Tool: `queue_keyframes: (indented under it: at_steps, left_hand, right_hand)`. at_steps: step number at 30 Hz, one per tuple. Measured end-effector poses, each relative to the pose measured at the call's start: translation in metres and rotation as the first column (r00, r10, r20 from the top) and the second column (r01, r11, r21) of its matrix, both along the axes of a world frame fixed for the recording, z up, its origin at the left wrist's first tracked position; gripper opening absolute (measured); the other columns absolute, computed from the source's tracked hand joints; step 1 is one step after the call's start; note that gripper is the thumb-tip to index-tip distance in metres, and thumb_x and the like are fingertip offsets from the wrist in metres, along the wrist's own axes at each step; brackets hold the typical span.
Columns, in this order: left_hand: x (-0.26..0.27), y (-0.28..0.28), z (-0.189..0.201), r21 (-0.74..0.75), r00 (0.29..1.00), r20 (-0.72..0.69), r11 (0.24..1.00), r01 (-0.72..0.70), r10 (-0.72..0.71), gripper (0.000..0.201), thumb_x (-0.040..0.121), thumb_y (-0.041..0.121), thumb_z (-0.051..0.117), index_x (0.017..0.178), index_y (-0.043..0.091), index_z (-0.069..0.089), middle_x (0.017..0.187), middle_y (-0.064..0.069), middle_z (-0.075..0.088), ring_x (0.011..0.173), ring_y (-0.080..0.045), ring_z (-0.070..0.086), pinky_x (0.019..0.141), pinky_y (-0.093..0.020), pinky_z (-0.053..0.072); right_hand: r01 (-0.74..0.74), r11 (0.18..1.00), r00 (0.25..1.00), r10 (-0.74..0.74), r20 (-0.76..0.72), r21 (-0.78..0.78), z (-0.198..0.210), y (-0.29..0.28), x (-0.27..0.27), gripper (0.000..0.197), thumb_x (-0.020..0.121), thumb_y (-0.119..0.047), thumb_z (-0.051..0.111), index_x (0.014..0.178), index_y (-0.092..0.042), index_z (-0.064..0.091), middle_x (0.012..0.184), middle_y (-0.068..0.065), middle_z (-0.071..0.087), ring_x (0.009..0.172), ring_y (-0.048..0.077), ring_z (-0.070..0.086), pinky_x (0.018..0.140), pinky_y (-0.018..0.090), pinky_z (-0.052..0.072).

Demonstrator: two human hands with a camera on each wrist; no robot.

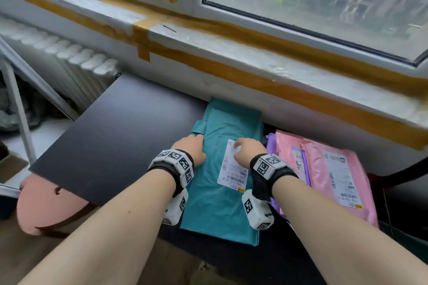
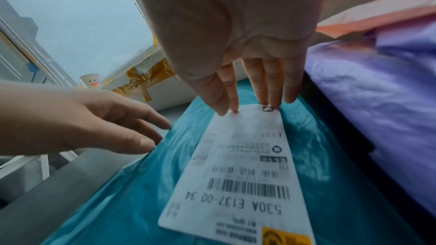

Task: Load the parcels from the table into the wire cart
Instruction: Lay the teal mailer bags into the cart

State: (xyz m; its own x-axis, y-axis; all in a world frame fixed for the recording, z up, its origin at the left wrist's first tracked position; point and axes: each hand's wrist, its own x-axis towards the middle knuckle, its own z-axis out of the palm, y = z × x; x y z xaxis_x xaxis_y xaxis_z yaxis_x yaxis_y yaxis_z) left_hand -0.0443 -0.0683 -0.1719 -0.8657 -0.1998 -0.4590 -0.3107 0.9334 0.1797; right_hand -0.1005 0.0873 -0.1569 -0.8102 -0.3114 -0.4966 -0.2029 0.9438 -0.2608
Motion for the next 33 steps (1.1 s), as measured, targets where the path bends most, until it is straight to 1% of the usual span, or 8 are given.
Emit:
queue_keyframes:
  at_steps: [6, 10, 14, 20, 23, 25, 28, 33]
  left_hand:
    - [-0.021, -0.006, -0.006, 0.005, 0.992, -0.118, 0.999, 0.047, -0.046, 0.05, 0.088, 0.005, 0.046, 0.137, 0.014, 0.039, 0.136, -0.009, 0.036, 0.126, -0.027, 0.035, 0.099, -0.04, 0.042]
    - [-0.028, -0.008, -0.01, -0.003, 0.973, -0.125, 0.981, 0.195, -0.194, 0.067, 0.085, -0.002, 0.048, 0.144, 0.023, 0.031, 0.144, -0.003, 0.027, 0.129, -0.025, 0.034, 0.094, -0.037, 0.045]
    - [-0.034, -0.017, -0.015, 0.034, 0.965, -0.165, 0.977, 0.21, -0.202, 0.059, 0.087, 0.001, 0.049, 0.14, 0.024, 0.041, 0.143, -0.002, 0.031, 0.124, -0.023, 0.042, 0.095, -0.037, 0.045]
    - [-0.041, -0.013, -0.012, 0.259, 0.98, -0.165, 0.963, -0.069, 0.114, 0.054, 0.09, 0.011, 0.05, 0.142, 0.021, 0.037, 0.139, -0.009, 0.043, 0.122, -0.03, 0.05, 0.1, -0.034, 0.037]
    - [-0.045, -0.012, -0.007, 0.391, 0.931, -0.105, 0.876, -0.283, 0.348, 0.063, 0.086, 0.019, 0.061, 0.142, 0.016, 0.033, 0.133, -0.01, 0.052, 0.123, -0.029, 0.05, 0.097, -0.032, 0.039]
    - [-0.047, -0.013, -0.006, 0.455, 0.915, -0.037, 0.822, -0.343, 0.402, 0.056, 0.084, 0.027, 0.067, 0.132, 0.011, 0.042, 0.128, -0.01, 0.056, 0.119, -0.029, 0.052, 0.092, -0.031, 0.04]
    - [-0.047, -0.016, -0.006, 0.487, 0.924, -0.003, 0.808, -0.333, 0.382, 0.026, 0.081, 0.033, 0.069, 0.09, 0.011, 0.058, 0.105, -0.012, 0.068, 0.094, -0.03, 0.066, 0.079, -0.031, 0.051]
    - [-0.037, -0.016, 0.001, 0.579, 0.908, 0.025, 0.734, -0.355, 0.419, 0.02, 0.082, 0.026, 0.067, 0.077, 0.014, 0.053, 0.083, -0.009, 0.068, 0.07, -0.024, 0.066, 0.057, -0.027, 0.053]
  right_hand:
    - [0.026, 0.999, 1.0, -0.025, 0.006, -0.02, -0.005, -0.008, -0.012, 0.034, 0.093, -0.021, 0.043, 0.122, -0.013, 0.058, 0.126, 0.011, 0.057, 0.116, 0.03, 0.054, 0.095, 0.035, 0.044]
    - [0.066, 0.997, 0.998, -0.066, -0.001, -0.028, -0.008, -0.006, -0.011, 0.036, 0.09, -0.018, 0.046, 0.125, -0.018, 0.056, 0.127, 0.012, 0.053, 0.116, 0.031, 0.053, 0.095, 0.035, 0.043]
    - [0.095, 0.995, 0.996, -0.095, 0.004, -0.034, -0.008, -0.007, -0.01, 0.04, 0.088, -0.014, 0.048, 0.127, -0.021, 0.055, 0.127, 0.01, 0.052, 0.115, 0.029, 0.054, 0.092, 0.033, 0.043]
    - [0.111, 0.993, 0.994, -0.111, 0.006, -0.038, -0.005, -0.009, -0.005, 0.043, 0.086, -0.015, 0.051, 0.129, -0.02, 0.053, 0.128, 0.008, 0.055, 0.115, 0.027, 0.054, 0.09, 0.031, 0.044]
    - [0.115, 0.991, 0.993, -0.115, 0.009, -0.063, -0.003, -0.009, 0.001, 0.041, 0.088, -0.019, 0.052, 0.13, -0.018, 0.052, 0.13, 0.007, 0.056, 0.118, 0.027, 0.054, 0.094, 0.031, 0.043]
    - [0.137, 0.986, 0.991, -0.136, 0.012, -0.099, -0.002, -0.008, 0.005, 0.036, 0.091, -0.023, 0.05, 0.127, -0.018, 0.053, 0.129, 0.007, 0.058, 0.117, 0.027, 0.054, 0.094, 0.031, 0.043]
    - [0.162, 0.977, 0.987, -0.158, 0.037, -0.141, 0.002, -0.008, 0.009, 0.039, 0.087, -0.024, 0.057, 0.125, -0.02, 0.052, 0.129, 0.006, 0.058, 0.115, 0.026, 0.055, 0.092, 0.029, 0.044]
    - [0.139, 0.982, 0.988, -0.128, 0.091, -0.126, 0.013, -0.012, 0.02, 0.052, 0.085, -0.027, 0.061, 0.134, -0.024, 0.046, 0.136, 0.005, 0.052, 0.121, 0.024, 0.052, 0.097, 0.029, 0.043]
